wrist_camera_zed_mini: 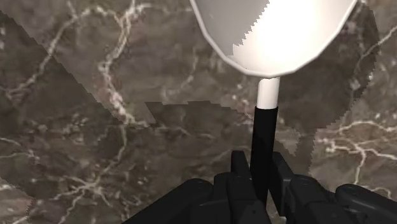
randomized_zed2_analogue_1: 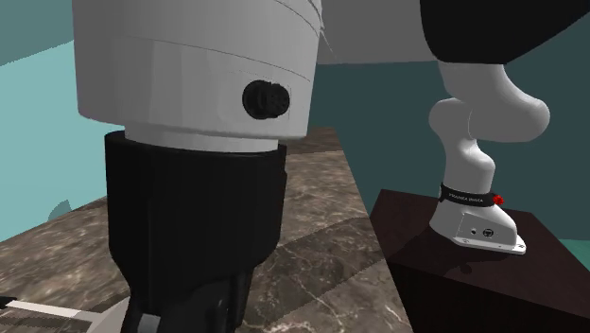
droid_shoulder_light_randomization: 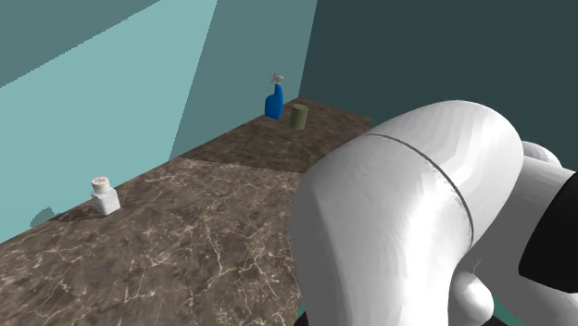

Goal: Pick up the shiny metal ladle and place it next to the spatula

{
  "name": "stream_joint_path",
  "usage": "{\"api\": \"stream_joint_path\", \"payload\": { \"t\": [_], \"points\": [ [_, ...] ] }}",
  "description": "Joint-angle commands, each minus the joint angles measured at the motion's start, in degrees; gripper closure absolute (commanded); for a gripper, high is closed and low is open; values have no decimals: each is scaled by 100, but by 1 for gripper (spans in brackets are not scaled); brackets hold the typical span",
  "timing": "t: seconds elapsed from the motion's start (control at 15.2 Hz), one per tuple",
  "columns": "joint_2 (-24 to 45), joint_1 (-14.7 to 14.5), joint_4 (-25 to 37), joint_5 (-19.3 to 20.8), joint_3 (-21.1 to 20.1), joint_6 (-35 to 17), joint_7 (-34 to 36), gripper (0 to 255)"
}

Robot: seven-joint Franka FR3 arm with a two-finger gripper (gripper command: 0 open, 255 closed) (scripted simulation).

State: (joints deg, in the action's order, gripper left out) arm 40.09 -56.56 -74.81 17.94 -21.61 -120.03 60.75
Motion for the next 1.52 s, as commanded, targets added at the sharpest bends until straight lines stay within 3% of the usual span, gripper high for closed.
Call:
{"api": "stream_joint_path", "payload": {
  "t": [0.0,0.59,0.66,0.99,1.25,1.45],
  "points": [
    [52,-1,-60,23,16,-112,17,255],
    [80,-2,-94,36,25,-173,28,255],
    [80,-2,-94,36,25,-173,28,0],
    [80,-1,-94,36,25,-173,28,0],
    [-296,44,10,-92,-70,295,-40,0],
    [-297,45,10,-92,-70,295,-40,0]
  ]
}}
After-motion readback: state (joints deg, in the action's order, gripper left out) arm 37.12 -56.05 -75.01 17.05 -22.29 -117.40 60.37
